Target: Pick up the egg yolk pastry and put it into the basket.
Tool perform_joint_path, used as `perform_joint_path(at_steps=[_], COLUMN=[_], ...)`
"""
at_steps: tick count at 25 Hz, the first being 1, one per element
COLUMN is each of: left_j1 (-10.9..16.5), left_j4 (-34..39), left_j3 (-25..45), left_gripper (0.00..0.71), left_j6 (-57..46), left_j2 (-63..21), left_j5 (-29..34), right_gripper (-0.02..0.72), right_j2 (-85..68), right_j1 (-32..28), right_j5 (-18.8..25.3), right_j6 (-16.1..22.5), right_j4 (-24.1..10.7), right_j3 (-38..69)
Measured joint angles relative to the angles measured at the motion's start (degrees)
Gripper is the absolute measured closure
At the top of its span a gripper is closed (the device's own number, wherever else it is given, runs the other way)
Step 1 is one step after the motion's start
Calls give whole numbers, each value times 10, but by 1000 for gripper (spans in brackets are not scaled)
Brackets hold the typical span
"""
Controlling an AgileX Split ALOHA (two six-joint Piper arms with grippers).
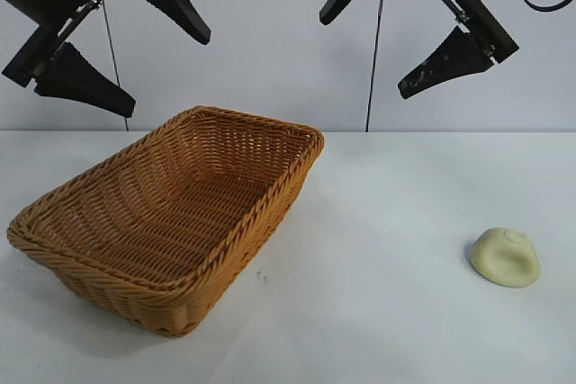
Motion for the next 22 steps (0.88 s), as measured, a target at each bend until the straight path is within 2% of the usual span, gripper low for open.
perform_joint_path(at_steps=[12,18,22], left_j1=[0,0,0], left_j4=[0,32,63], left_j3=[0,1,1], left_gripper=[14,14,14], left_j6=[1,-2,-44], left_j2=[0,-11,-50], left_j5=[3,50,61], right_gripper=[10,10,10], right_j2=[0,0,0], right_j1=[0,0,0], right_j5=[0,0,0], right_j6=[0,0,0], right_j4=[1,1,1], right_j3=[0,0,0])
